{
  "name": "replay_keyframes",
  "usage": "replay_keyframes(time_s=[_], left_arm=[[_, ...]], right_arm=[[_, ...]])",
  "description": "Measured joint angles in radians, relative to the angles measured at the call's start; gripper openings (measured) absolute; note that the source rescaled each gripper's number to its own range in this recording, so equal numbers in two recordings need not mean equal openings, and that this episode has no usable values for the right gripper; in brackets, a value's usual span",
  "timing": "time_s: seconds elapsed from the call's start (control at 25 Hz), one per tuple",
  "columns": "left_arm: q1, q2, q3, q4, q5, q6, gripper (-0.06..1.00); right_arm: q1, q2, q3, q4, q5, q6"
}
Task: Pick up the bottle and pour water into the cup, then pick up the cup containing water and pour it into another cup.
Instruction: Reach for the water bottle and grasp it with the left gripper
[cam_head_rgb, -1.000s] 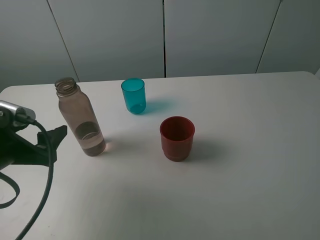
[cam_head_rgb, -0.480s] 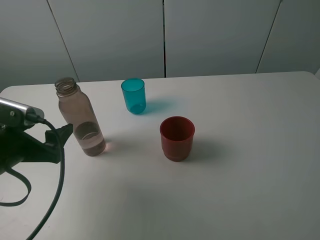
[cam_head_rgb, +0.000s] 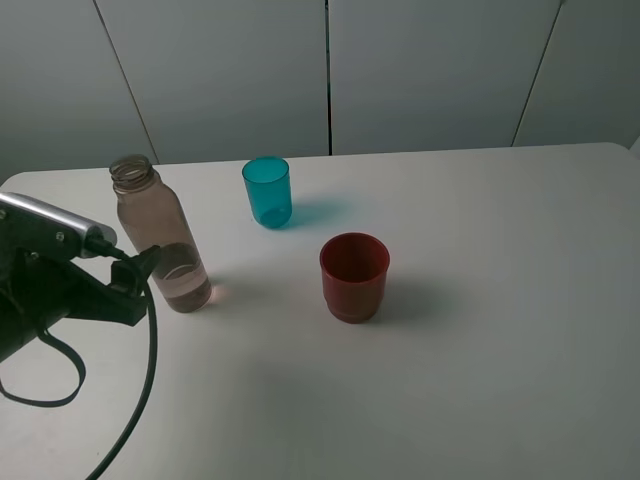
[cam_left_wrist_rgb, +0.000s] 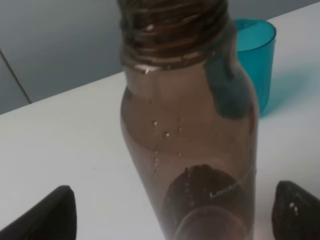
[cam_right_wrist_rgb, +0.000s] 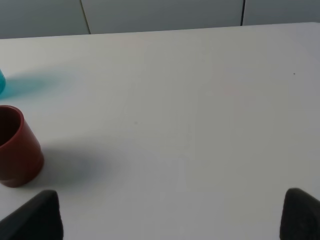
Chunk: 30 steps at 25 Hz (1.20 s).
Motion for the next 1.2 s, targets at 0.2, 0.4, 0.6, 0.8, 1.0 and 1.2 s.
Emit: replay_keyframes(time_s=[0.2, 0.4, 0.6, 0.8, 1.0, 1.2], left_arm=[[0.0, 0.077, -0.001, 0.009, -0.08, -0.022, 0.99], [0.0, 0.173, -0.006, 0.013, -0.174, -0.075, 0.99], [0.0, 0.27, -0.069, 0.048, -0.198, -0.082, 0.99], [0.0, 0.345, -0.113, 0.058, -0.205, -0.092, 0.99], [0.0, 0.39, -0.14, 0.058, -0.205, -0.109, 0.99], [0.0, 0.409, -0.174, 0.056, -0.205, -0.109, 0.99]], right_arm=[[0.0, 0.0, 0.0, 0.0, 0.0, 0.0], [0.0, 0.0, 0.0, 0.0, 0.0, -0.006], [0.0, 0.0, 0.0, 0.0, 0.0, -0.006], [0.0, 0.0, 0.0, 0.0, 0.0, -0.006], [0.0, 0.0, 0.0, 0.0, 0.0, 0.0], [0.0, 0.0, 0.0, 0.0, 0.0, 0.0]])
